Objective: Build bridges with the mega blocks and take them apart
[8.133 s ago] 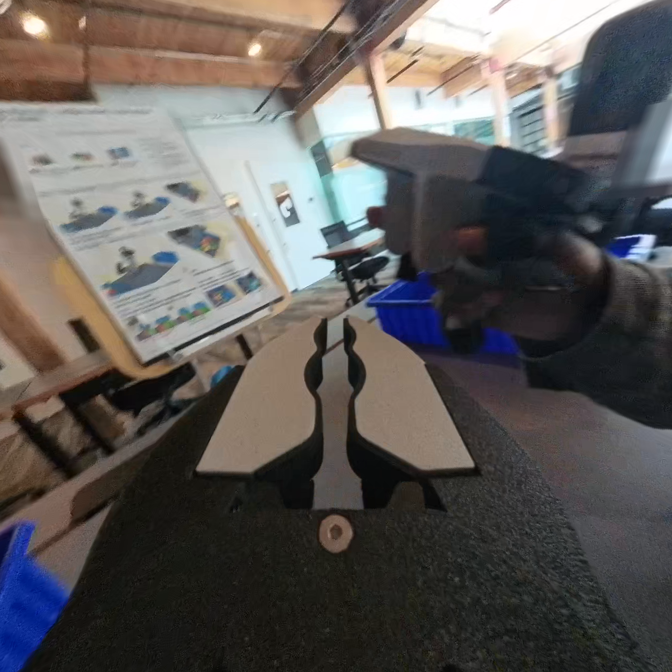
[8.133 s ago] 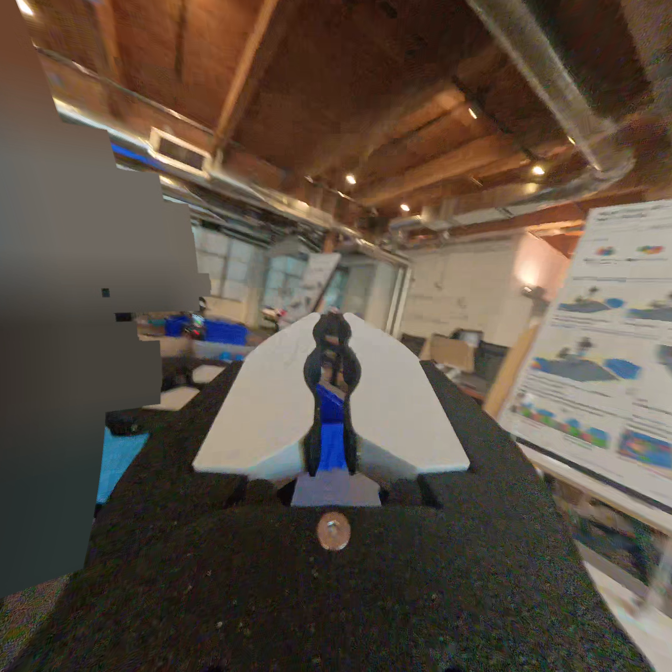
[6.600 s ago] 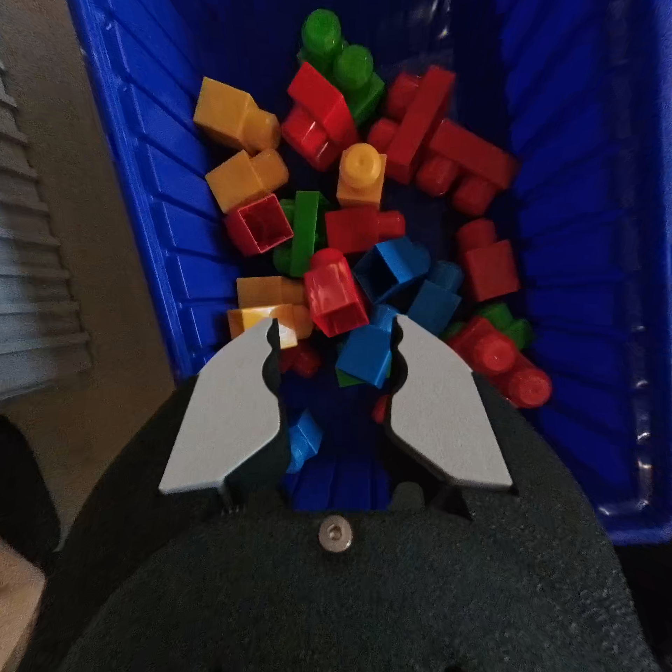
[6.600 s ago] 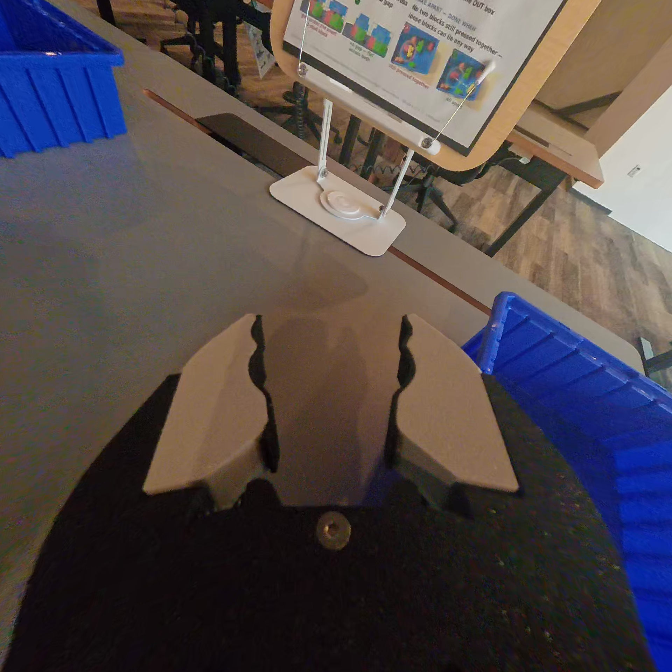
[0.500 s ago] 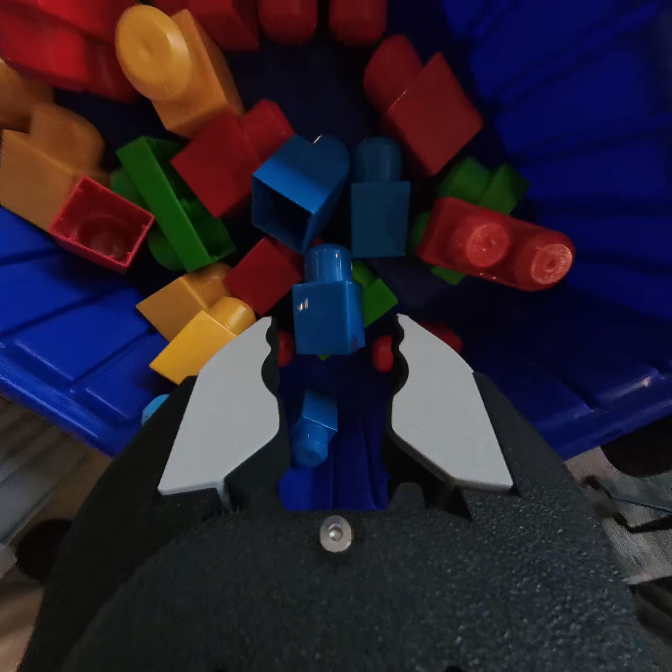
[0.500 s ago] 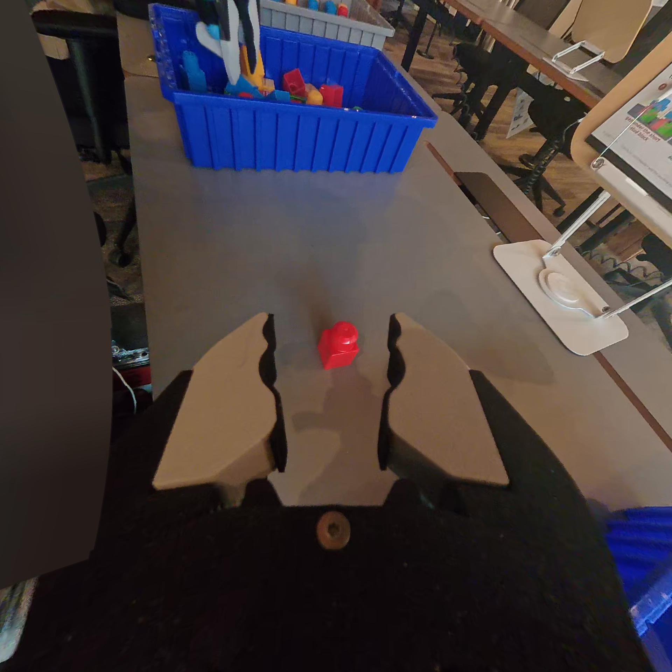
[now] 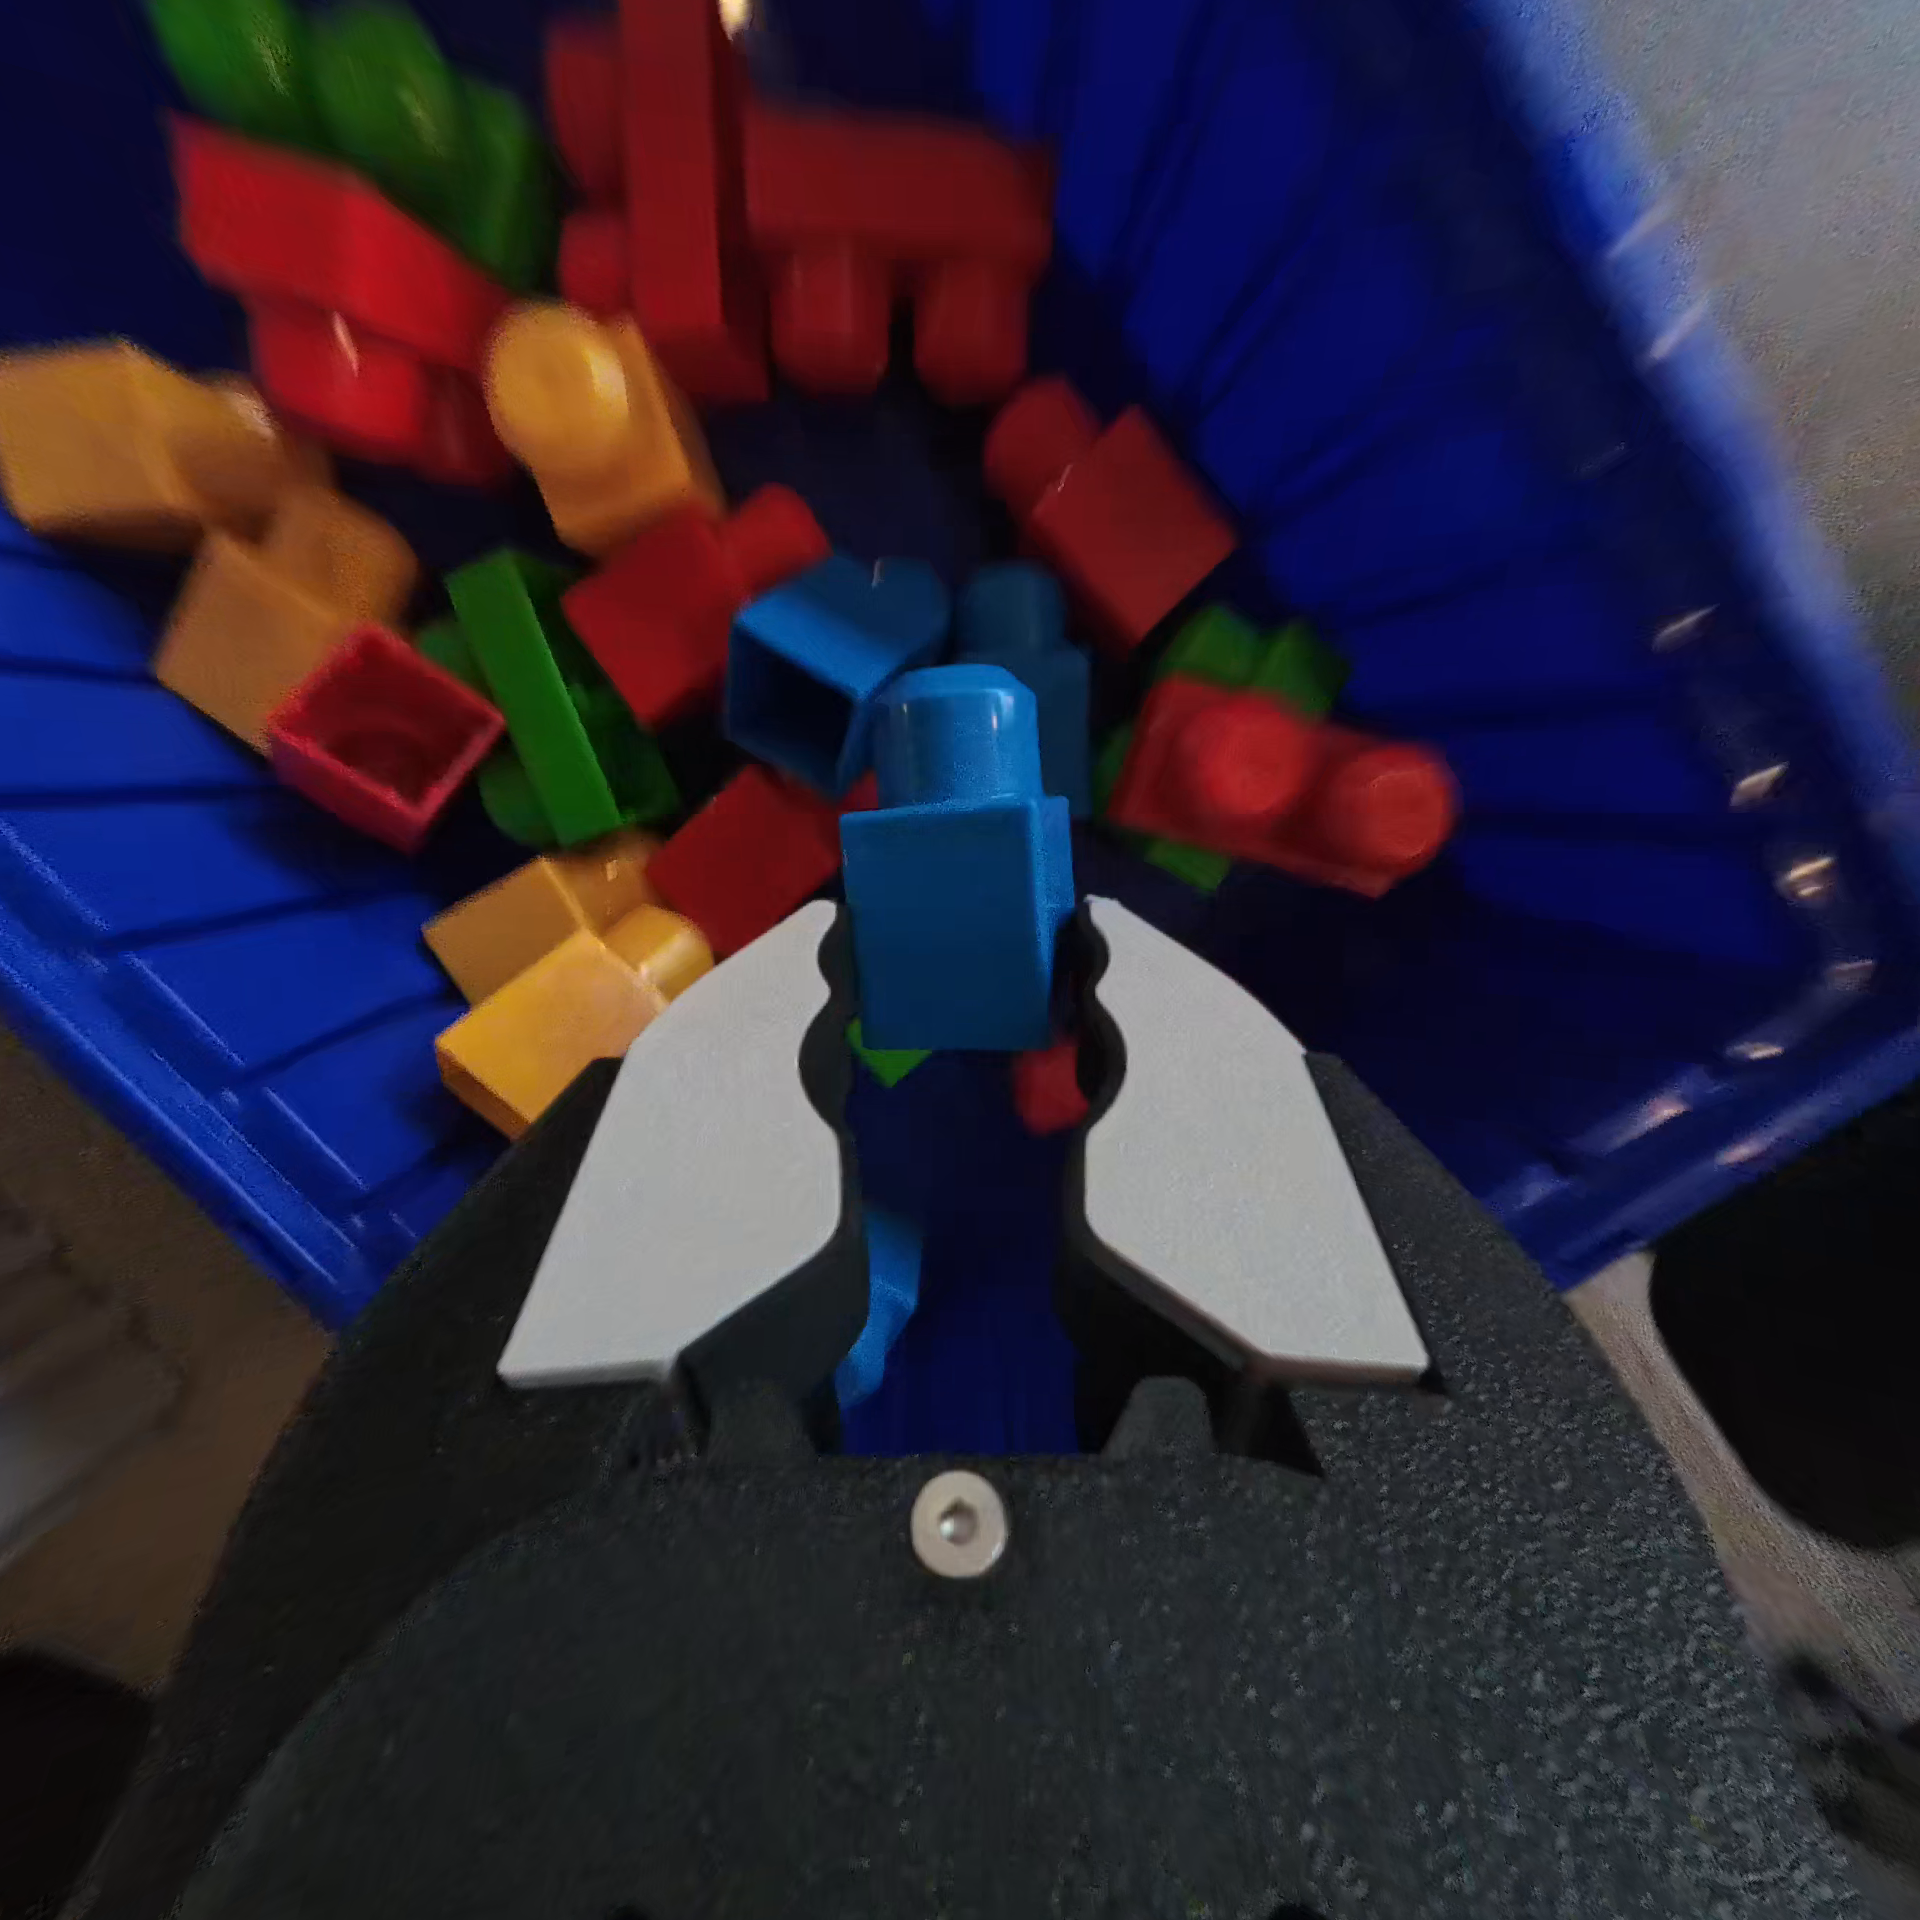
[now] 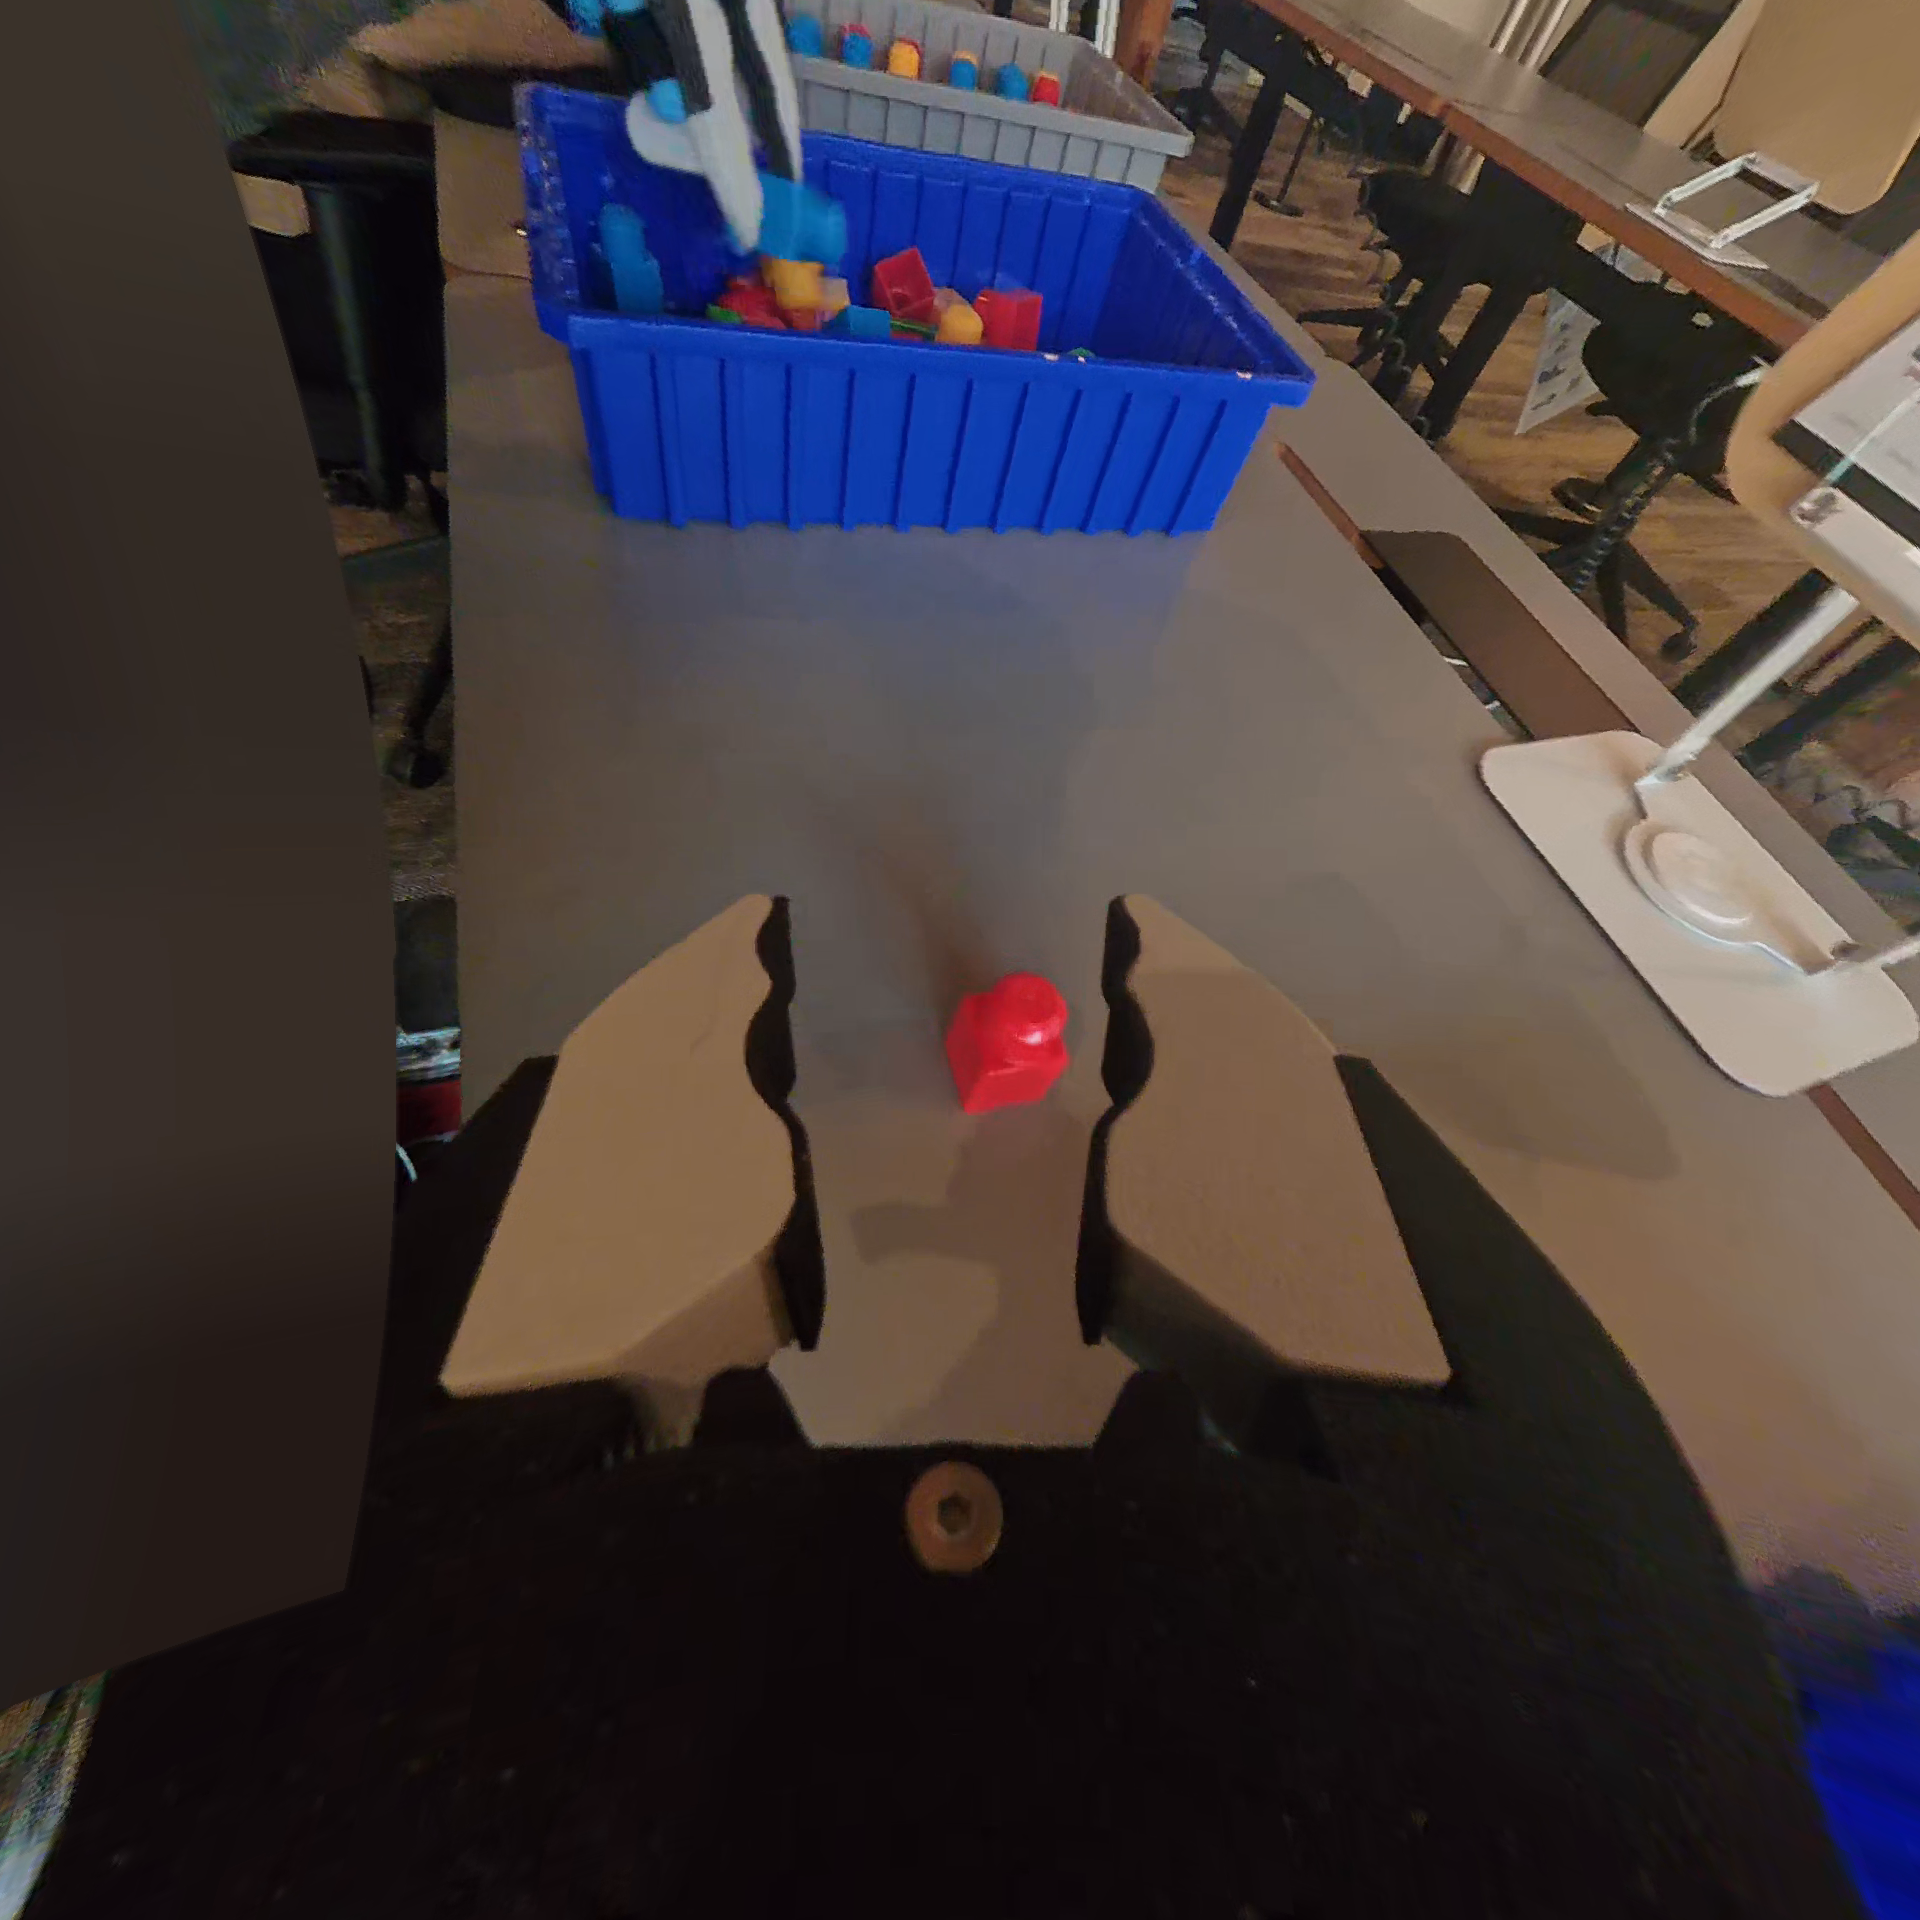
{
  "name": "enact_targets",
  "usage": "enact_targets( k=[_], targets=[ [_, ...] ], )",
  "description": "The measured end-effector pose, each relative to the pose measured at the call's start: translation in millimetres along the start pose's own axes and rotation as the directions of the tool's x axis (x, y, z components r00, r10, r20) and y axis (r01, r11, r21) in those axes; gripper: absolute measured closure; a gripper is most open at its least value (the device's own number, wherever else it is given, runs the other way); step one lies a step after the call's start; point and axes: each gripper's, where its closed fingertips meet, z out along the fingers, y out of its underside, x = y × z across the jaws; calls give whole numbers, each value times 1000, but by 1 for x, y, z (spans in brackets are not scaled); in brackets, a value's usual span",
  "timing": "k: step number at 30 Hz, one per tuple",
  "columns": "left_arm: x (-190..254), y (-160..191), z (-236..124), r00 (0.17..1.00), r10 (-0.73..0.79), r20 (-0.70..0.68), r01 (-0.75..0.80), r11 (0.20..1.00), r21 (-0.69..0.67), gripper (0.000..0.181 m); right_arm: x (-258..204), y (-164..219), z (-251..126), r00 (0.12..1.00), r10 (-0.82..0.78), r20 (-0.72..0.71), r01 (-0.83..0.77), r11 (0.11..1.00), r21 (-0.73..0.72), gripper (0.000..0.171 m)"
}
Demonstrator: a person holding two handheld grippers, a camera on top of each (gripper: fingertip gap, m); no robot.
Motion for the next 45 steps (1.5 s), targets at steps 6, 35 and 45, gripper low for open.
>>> enact_targets(
  k=[6,35,45],
  targets=[
    [89,-84,-57,980,198,-27,-158,850,503,141,-15,-25,30,992,-52,115,47,998,41,114],
    [309,-183,-37,799,594,-100,-271,502,822,143,-50,-101,114,903,-103,418,159,982,-103,120],
    [295,-174,-30,838,544,-49,-319,561,764,125,-41,-93,114,891,-175,419,276,941,-194,138]
  ],
)
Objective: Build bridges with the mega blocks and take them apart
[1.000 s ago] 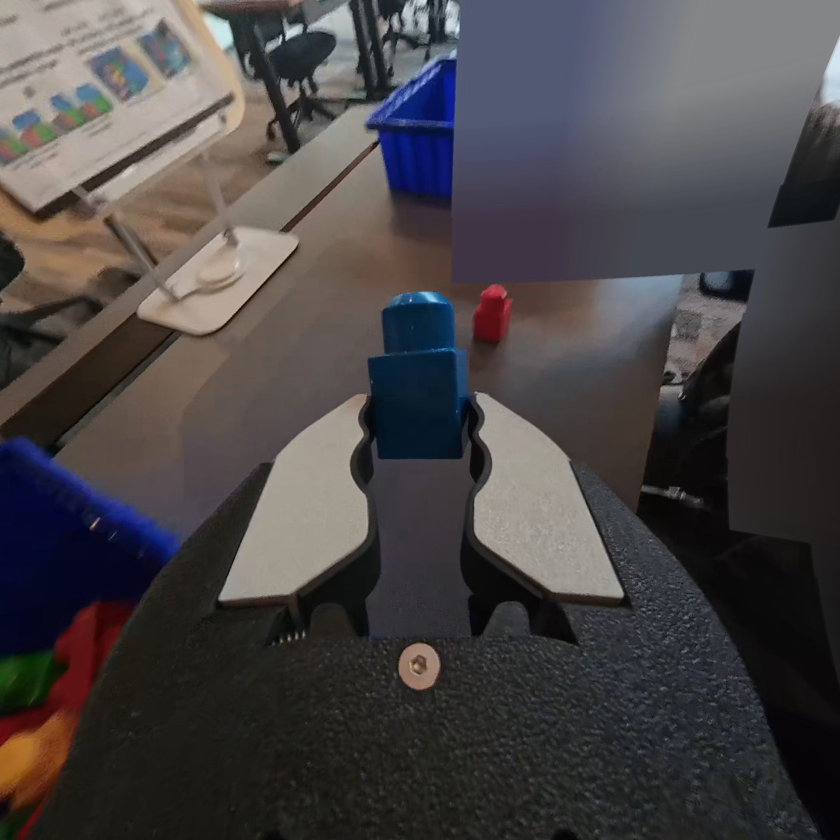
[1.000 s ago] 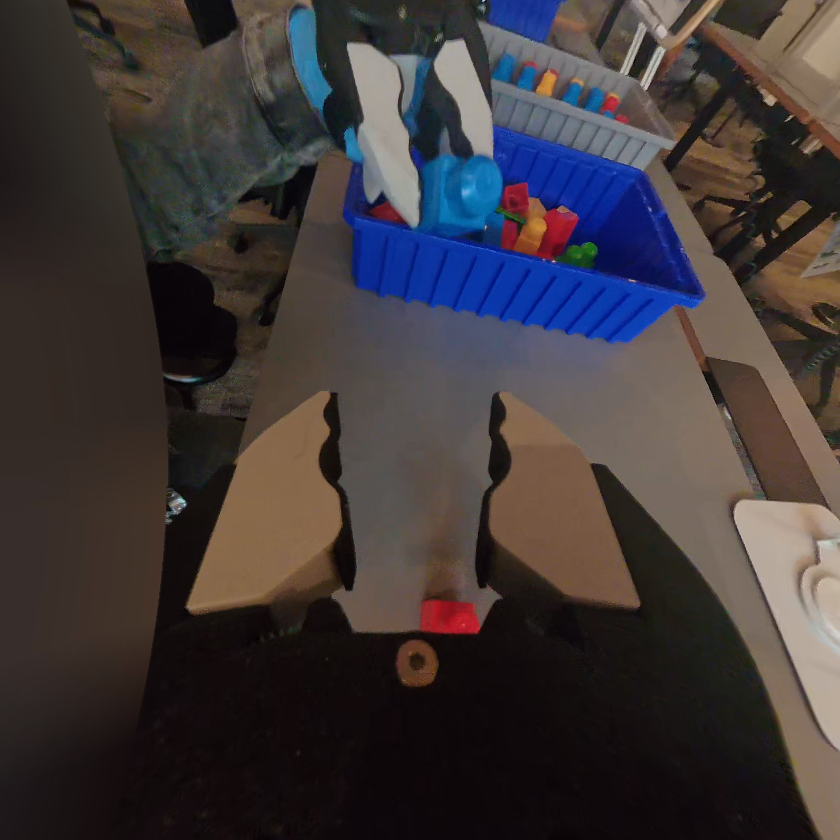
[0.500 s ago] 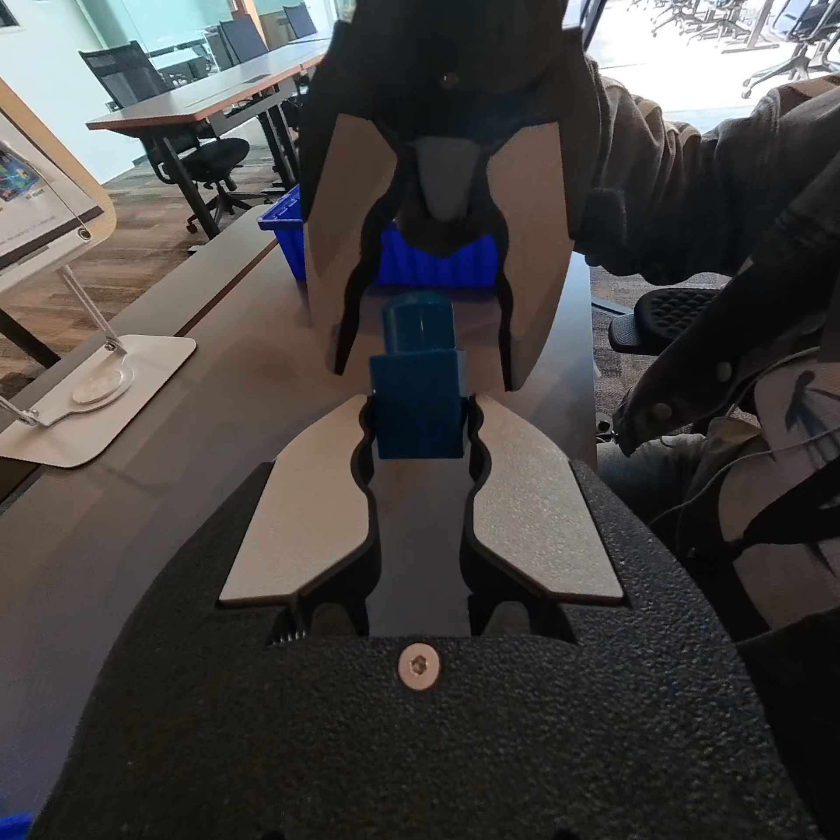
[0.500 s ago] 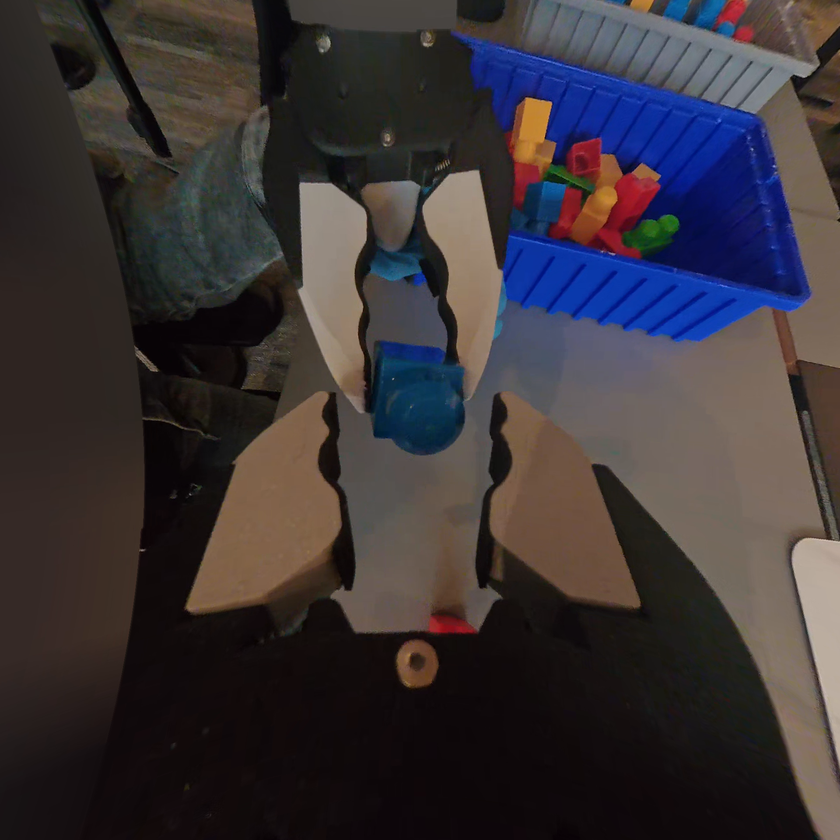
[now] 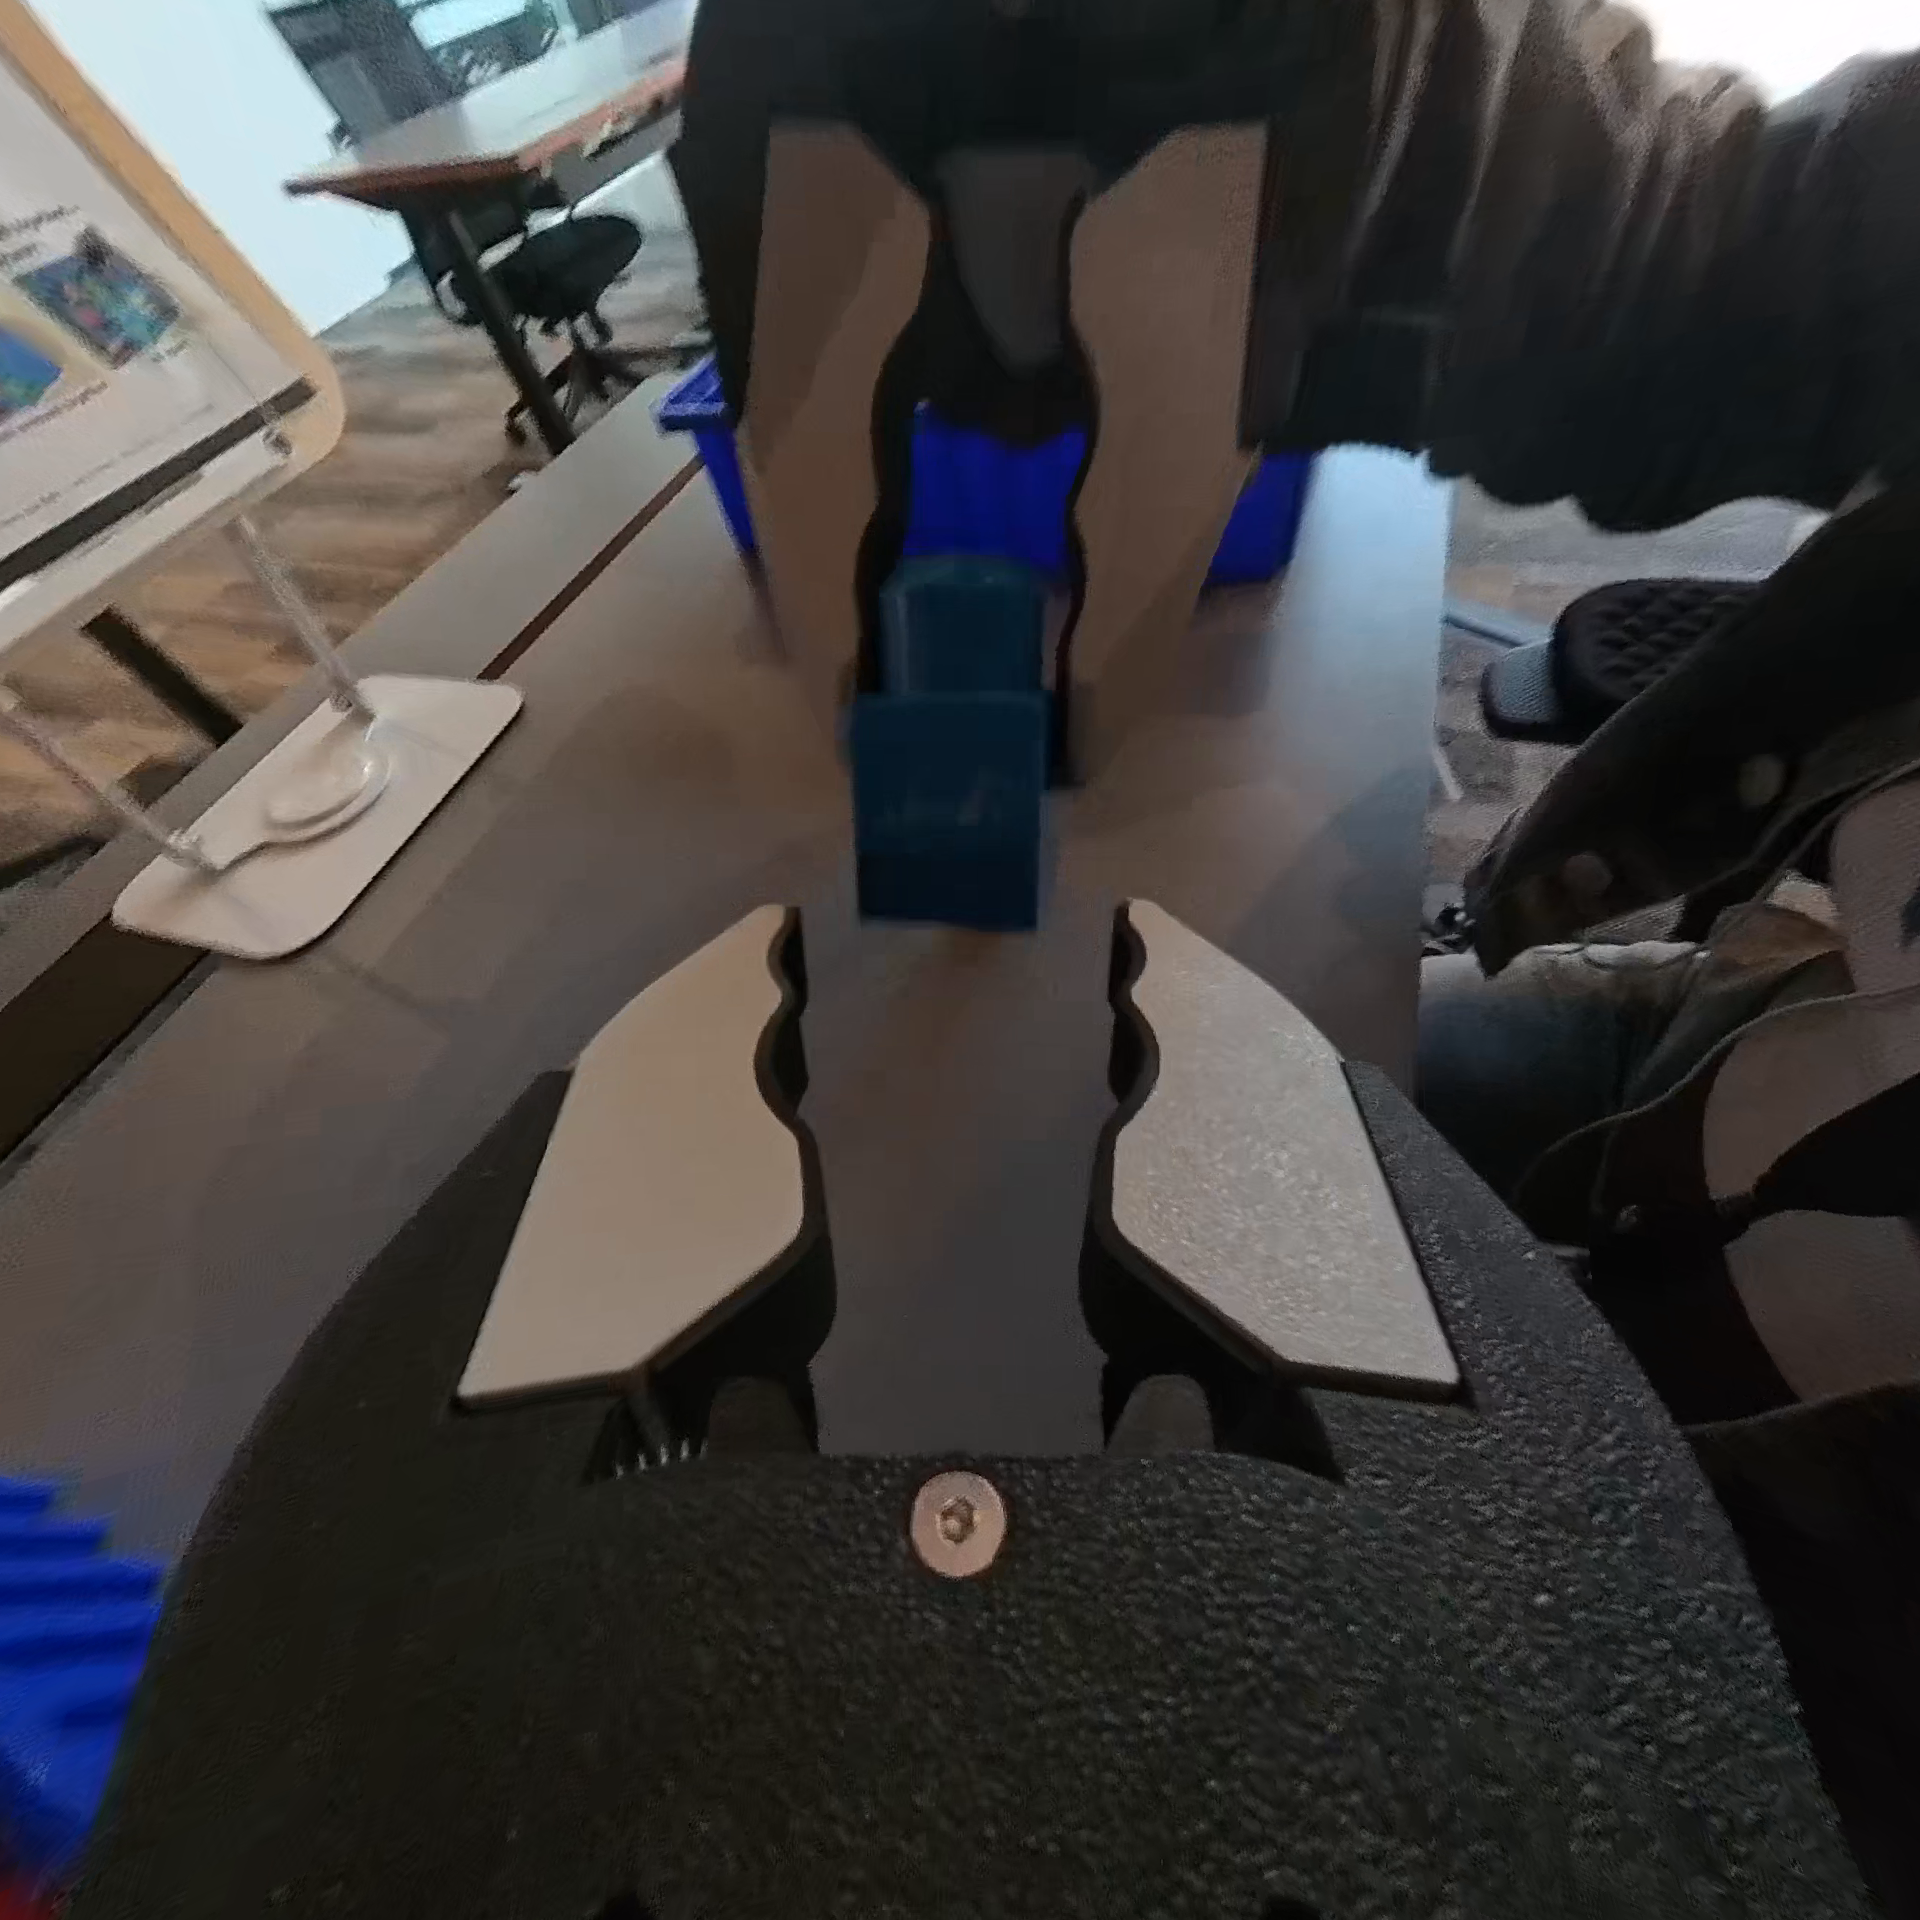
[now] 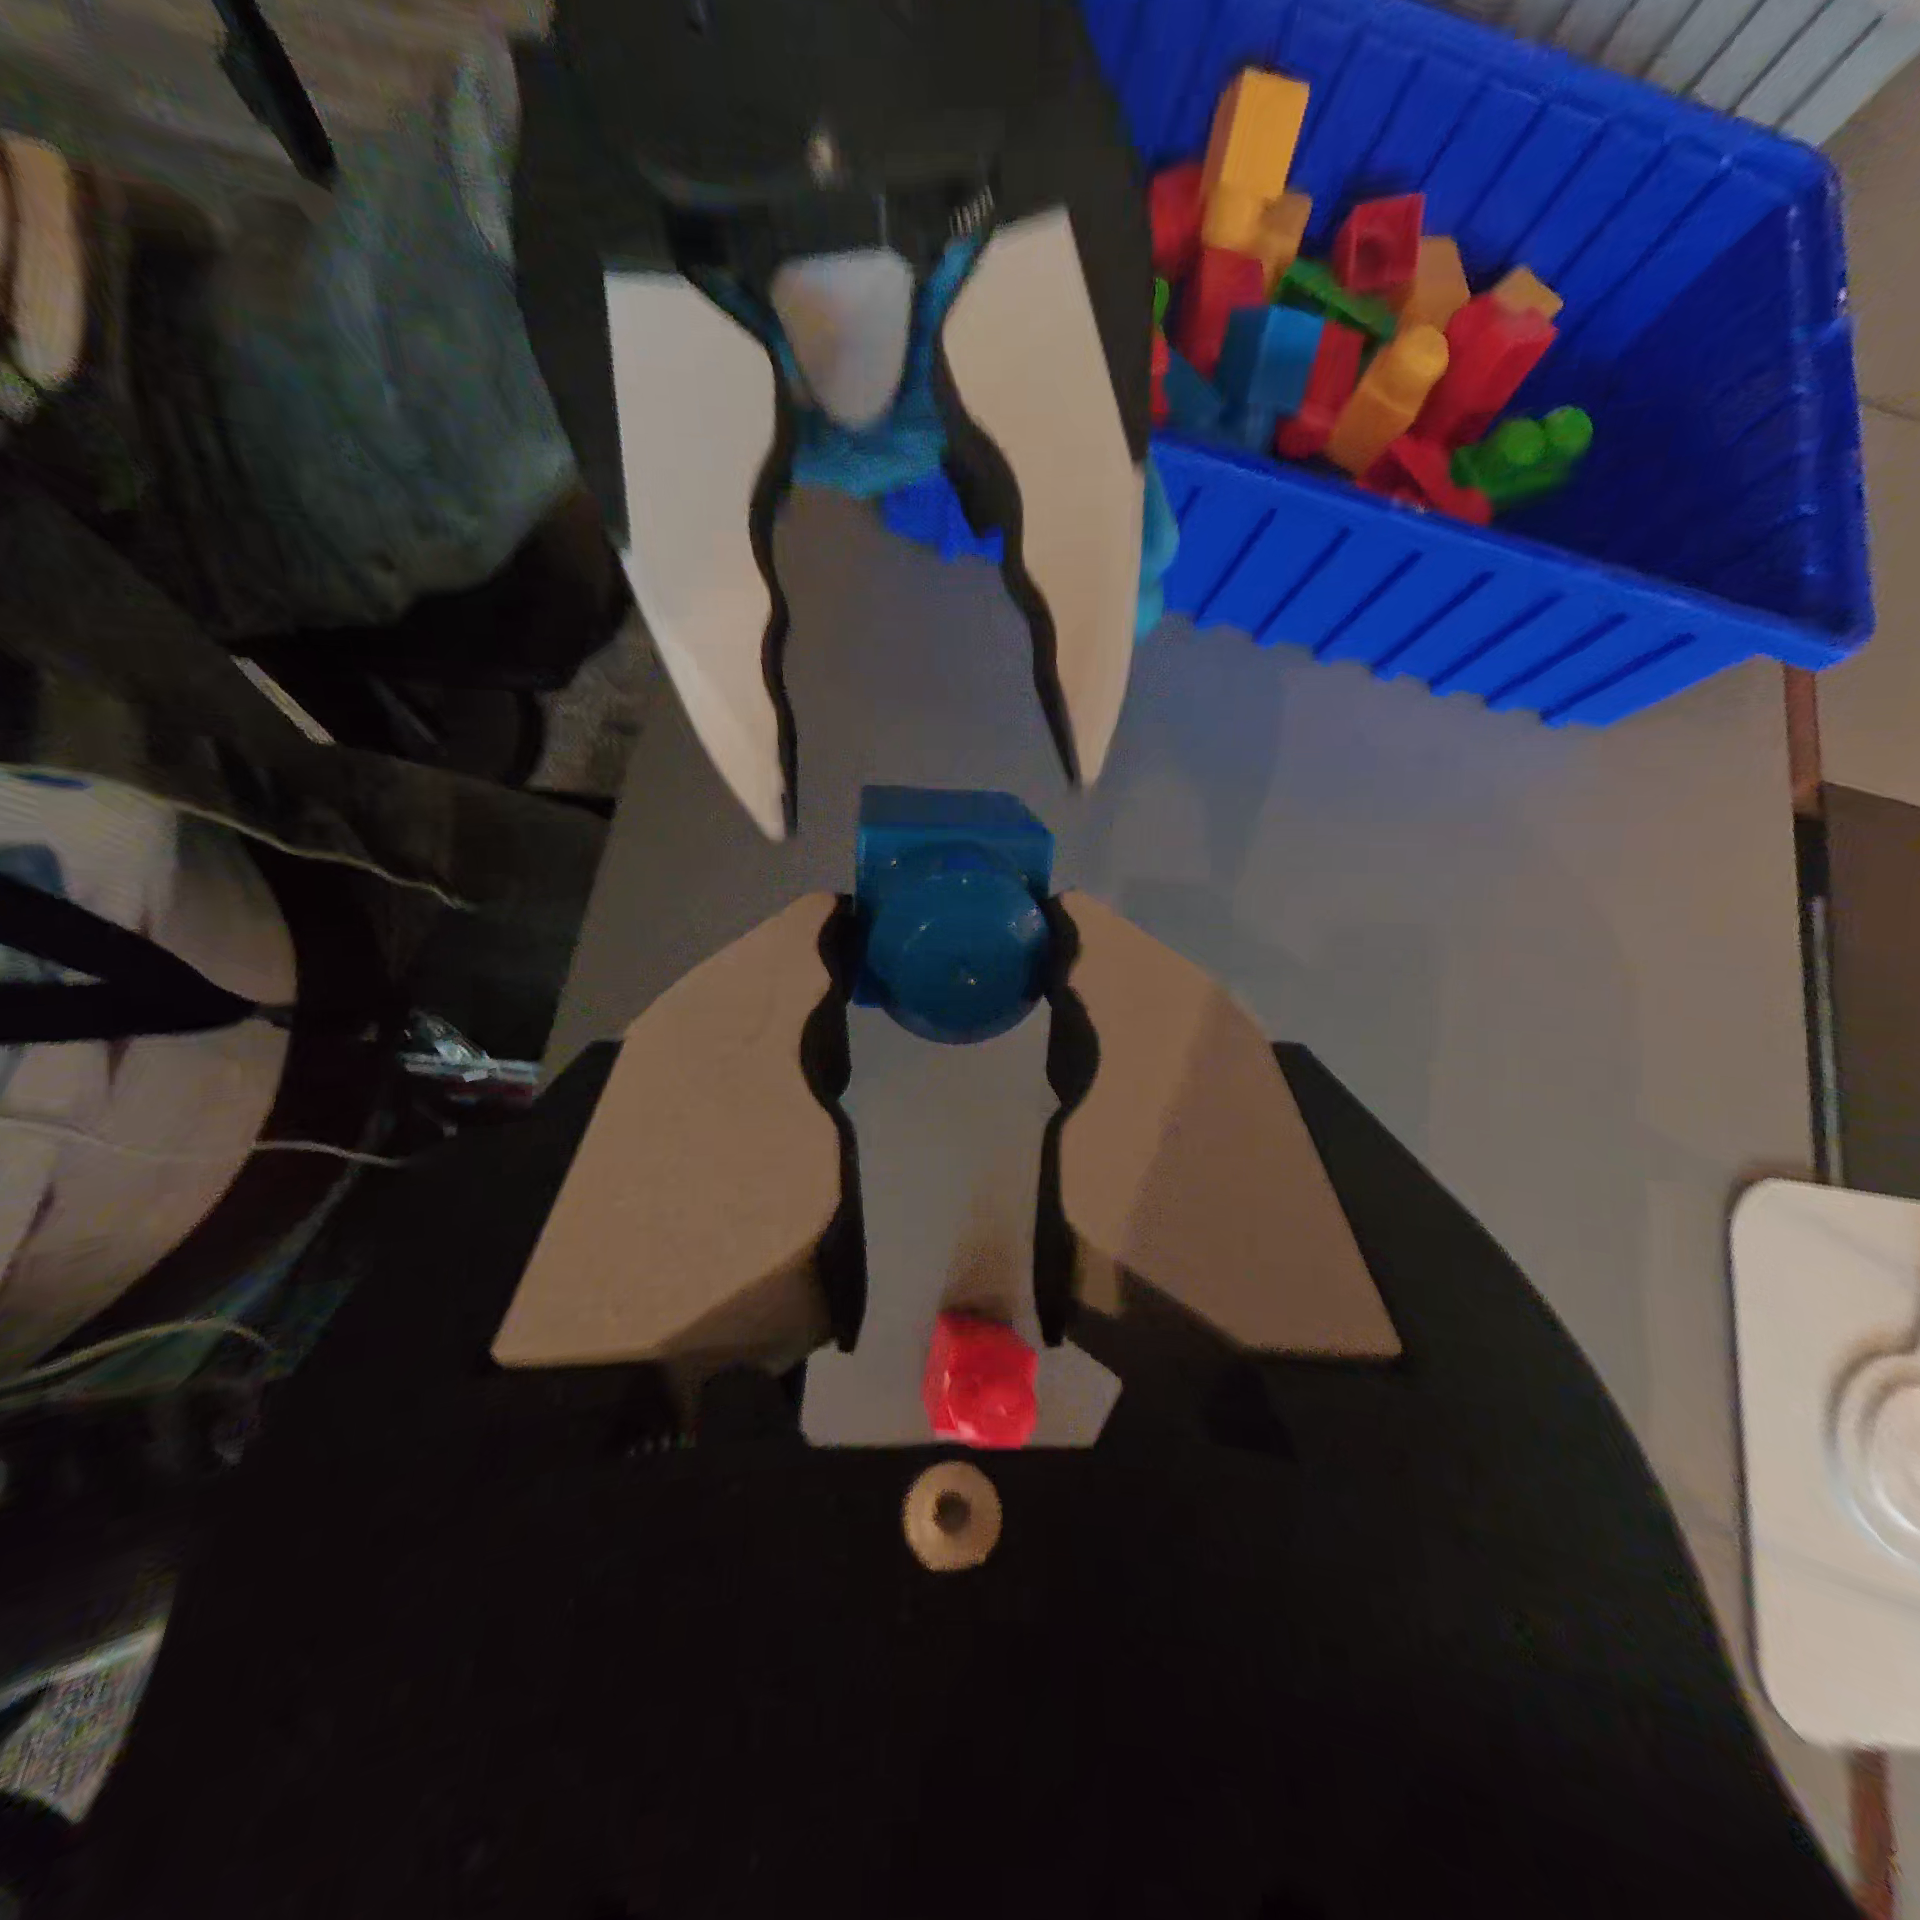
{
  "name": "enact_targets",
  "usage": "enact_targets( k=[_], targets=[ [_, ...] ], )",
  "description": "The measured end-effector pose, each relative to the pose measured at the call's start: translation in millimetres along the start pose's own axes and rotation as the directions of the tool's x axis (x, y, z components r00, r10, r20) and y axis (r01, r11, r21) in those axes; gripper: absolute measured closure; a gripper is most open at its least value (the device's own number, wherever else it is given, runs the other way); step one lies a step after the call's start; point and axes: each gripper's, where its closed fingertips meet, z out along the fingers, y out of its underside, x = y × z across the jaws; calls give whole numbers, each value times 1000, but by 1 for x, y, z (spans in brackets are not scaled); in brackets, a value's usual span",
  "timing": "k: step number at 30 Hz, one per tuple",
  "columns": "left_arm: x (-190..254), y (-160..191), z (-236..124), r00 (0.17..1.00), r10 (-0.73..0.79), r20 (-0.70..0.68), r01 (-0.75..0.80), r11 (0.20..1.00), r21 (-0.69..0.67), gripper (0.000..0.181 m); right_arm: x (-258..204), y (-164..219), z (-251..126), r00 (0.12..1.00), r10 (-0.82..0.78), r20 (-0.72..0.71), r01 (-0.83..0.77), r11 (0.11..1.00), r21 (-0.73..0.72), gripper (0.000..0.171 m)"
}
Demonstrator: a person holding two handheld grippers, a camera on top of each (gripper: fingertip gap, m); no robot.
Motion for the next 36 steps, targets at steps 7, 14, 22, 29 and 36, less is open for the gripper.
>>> enact_targets(
  k=[7,14,22,29,36],
  targets=[
    [-30,9,-58,976,-73,206,71,997,19,132,17,83,13,1000,10,2,-9,914,-406,138],
    [-42,1,-103,941,-95,326,54,990,131,138,23,148,39,995,88,51,-46,834,-549,138],
    [-44,4,-107,935,-73,348,34,992,118,139,24,173,50,993,108,44,-67,837,-543,138],
    [-45,6,-102,938,-69,339,36,994,102,140,20,190,51,990,136,44,-88,824,-559,137],
    [-44,6,-100,939,-62,338,33,995,93,139,19,195,50,988,150,41,-102,824,-558,137]
  ],
)
